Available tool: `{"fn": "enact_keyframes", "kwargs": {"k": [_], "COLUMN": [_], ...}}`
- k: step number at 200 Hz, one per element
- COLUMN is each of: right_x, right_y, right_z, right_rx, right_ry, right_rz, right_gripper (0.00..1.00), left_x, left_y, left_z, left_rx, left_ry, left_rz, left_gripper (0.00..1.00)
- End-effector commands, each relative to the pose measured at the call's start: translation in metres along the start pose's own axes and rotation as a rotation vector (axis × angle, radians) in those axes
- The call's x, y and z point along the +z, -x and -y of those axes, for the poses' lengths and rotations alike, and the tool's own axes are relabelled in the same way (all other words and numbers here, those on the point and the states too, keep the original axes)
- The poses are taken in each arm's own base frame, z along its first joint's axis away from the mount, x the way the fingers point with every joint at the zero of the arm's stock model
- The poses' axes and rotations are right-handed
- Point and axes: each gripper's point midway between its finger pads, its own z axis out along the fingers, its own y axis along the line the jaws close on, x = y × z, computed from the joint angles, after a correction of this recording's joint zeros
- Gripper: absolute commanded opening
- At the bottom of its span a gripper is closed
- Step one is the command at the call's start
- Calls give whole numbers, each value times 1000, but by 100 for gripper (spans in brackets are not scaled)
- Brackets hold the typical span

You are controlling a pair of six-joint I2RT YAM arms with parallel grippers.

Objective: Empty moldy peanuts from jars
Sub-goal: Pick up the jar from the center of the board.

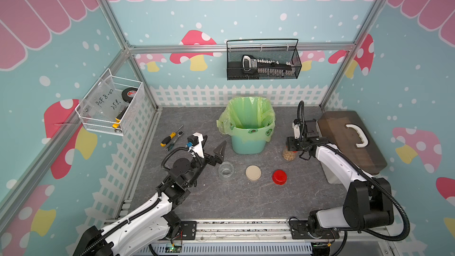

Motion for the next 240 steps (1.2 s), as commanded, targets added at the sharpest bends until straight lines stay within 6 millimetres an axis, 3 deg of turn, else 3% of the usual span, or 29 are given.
{"fn": "enact_keyframes", "kwargs": {"k": [1,51,112,191,240], "right_x": [3,7,-15,-78,-121], "right_y": [-15,-17,-7,10,25], "right_z": [0,0,-7,-54,-109], "right_rx": [-9,-7,-4,-98,-220], "right_ry": [2,2,48,270,461], "right_rz": [-35,-37,-6,-17,40], "right_gripper": [70,66,43,36,35], "left_x": [1,2,3,1,21], "left_y": [3,4,2,9,-19], "left_z": [2,2,5,46,67], "left_rx": [-14,-14,-8,40,82], "left_ry": [-12,-14,-29,-223,-299], "left_rz": [9,9,15,-14,-159], "left_gripper": [99,99,99,99,99]}}
